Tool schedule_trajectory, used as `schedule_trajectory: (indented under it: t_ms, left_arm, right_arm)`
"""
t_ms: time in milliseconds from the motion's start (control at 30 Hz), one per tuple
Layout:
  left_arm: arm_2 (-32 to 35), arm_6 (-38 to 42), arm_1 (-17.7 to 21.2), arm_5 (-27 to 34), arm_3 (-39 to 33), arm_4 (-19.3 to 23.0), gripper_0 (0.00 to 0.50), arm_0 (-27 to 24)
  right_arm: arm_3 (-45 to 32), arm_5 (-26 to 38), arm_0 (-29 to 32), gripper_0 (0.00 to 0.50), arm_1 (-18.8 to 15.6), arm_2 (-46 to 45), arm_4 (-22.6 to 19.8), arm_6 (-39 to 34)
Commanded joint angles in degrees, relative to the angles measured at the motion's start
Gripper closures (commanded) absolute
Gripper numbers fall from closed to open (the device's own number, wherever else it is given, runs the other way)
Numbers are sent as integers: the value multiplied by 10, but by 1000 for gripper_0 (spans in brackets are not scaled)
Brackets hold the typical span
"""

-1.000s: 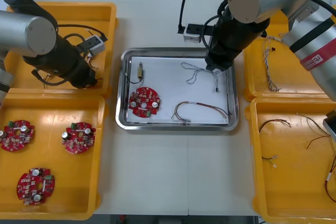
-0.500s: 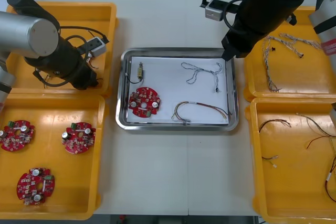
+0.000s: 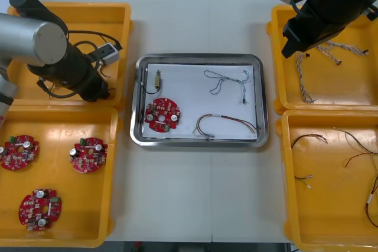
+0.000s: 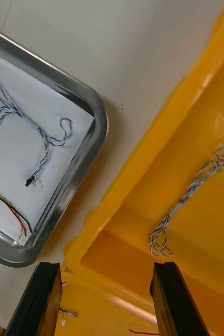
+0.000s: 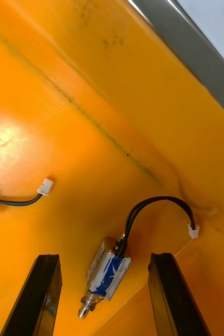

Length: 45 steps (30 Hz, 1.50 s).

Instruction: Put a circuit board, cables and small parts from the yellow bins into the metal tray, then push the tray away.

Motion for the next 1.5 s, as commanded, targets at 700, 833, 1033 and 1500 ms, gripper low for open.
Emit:
schedule_trajectory:
  t_ms: [700, 833, 1033, 1500]
  left_arm:
    - [-14, -53, 4, 23, 42, 14, 189, -35]
    - [-14, -50, 4, 24, 42, 14, 325, -36]
    - [-14, -46, 4, 23, 40, 19, 500, -37]
    - [10, -35, 4, 35, 15, 14, 500, -42]
  right_arm:
    - [-240, 5, 193, 0, -89, -190, 20, -153]
    - [-263, 5, 223, 0, -94, -215, 13, -163]
    - [-285, 5, 273, 0, -104, -259, 4, -175]
    - [-296, 5, 325, 0, -126, -301, -7, -204]
